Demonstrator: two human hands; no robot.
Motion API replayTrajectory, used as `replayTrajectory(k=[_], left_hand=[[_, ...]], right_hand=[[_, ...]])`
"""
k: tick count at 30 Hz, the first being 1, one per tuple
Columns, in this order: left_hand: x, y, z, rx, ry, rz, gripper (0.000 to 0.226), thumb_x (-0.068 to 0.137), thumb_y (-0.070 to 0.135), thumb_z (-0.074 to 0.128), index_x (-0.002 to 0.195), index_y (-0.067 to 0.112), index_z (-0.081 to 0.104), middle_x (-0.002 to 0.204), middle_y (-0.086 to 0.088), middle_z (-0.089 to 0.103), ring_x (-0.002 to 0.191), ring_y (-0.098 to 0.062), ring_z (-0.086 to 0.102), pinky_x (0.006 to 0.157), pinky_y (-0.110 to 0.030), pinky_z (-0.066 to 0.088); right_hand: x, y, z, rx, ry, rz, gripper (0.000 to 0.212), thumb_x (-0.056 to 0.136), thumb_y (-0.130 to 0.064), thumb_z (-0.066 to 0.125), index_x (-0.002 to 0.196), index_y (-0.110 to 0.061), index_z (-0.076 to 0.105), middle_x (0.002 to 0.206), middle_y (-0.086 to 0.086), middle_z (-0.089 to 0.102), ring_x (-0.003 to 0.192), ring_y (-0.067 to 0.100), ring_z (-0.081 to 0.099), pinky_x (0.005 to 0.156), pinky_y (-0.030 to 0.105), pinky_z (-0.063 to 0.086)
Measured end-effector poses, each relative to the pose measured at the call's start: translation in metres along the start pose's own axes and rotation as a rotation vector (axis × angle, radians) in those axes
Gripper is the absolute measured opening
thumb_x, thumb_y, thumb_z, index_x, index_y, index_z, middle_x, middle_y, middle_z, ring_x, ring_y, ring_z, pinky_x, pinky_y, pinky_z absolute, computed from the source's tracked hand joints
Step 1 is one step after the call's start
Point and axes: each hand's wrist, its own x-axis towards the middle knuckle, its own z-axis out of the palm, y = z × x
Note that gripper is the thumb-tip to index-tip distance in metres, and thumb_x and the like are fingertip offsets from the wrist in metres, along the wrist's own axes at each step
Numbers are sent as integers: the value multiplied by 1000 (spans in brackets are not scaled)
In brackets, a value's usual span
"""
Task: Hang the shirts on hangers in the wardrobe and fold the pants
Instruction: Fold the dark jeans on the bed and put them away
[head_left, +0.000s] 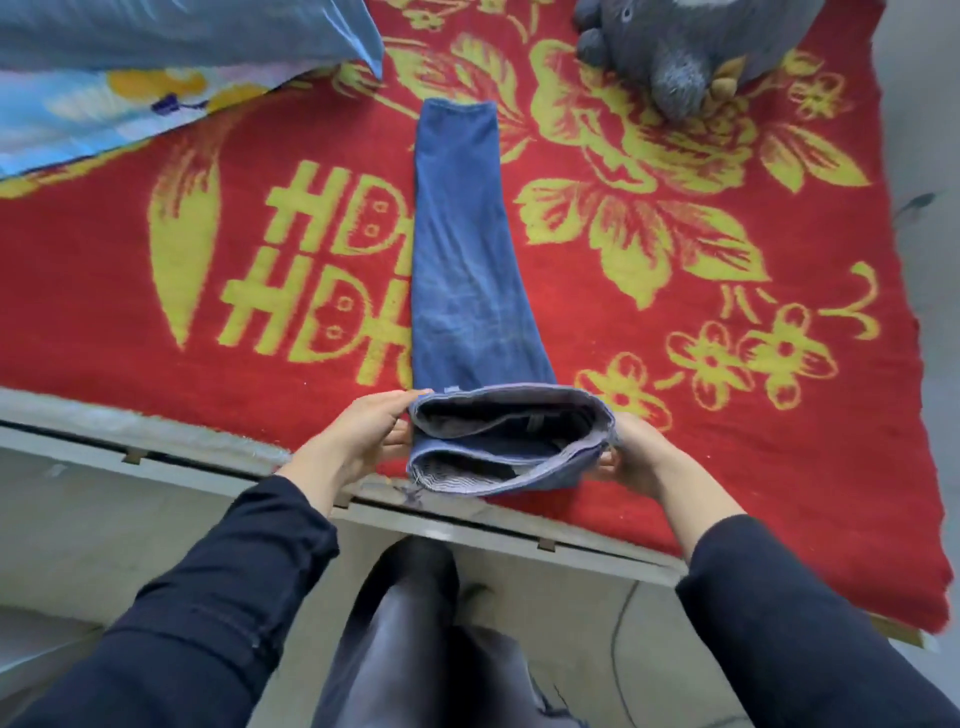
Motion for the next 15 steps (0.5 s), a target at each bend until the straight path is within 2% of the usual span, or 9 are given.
replayTrajectory(k=[2,6,11,15], left_hand=[[20,28,-1,-124,31,46,21,94,27,56,108,14,65,82,-8,59,66,-17,51,54,-21,48],[67,85,-8,-293,92,73,22,98,32,51,91,16,64,78,-5,70,60,-15,70,53,-25,57],[143,149,-31,-258,87,78,26,93,40,50,95,18,63,78,-5,73,74,-20,73,68,-30,56],[199,179,-45,-241,71,17,39,90,42,48,97,7,63,79,-11,75,73,-26,73,72,-34,54]], right_hand=[[15,-37,9,26,54,13,24,95,-35,48,86,-16,60,75,9,59,59,20,56,46,21,49],[59,-107,27,102,107,-8,41,94,-49,44,89,-11,58,71,15,64,54,22,65,45,22,48],[137,-180,50,130,125,-10,44,95,-49,41,88,-7,55,51,12,66,44,21,65,39,21,47],[196,-201,63,105,167,3,46,91,-50,44,83,-7,58,49,11,65,41,21,63,40,21,46]])
